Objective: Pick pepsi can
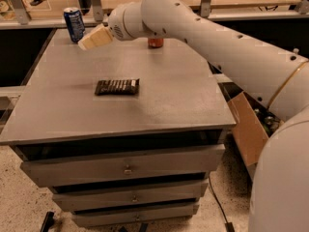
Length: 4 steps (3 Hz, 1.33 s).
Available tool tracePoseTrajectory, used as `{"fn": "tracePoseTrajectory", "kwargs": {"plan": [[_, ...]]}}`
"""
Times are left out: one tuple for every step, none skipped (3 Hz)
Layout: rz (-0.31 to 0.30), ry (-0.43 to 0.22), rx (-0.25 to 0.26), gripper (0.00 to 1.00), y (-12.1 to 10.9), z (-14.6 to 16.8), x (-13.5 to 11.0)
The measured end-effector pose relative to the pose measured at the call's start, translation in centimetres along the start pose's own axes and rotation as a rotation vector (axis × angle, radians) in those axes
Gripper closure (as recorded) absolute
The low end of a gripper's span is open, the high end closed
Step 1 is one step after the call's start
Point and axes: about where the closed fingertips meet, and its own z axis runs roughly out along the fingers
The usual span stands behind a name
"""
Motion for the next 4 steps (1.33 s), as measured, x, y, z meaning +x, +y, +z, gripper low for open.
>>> {"fn": "tracePoseTrajectory", "kwargs": {"plan": [[-0.024,-0.014,0.01,0.0,-0.5,1.0,-0.5],[-0.024,-0.03,0.028,0.0,-1.3,2.3,-0.8],[-0.035,-0.02,0.036,0.0,-2.2,3.8,-1.3],[-0.026,-0.044,0.013,0.0,-3.5,5.1,-0.9]]}}
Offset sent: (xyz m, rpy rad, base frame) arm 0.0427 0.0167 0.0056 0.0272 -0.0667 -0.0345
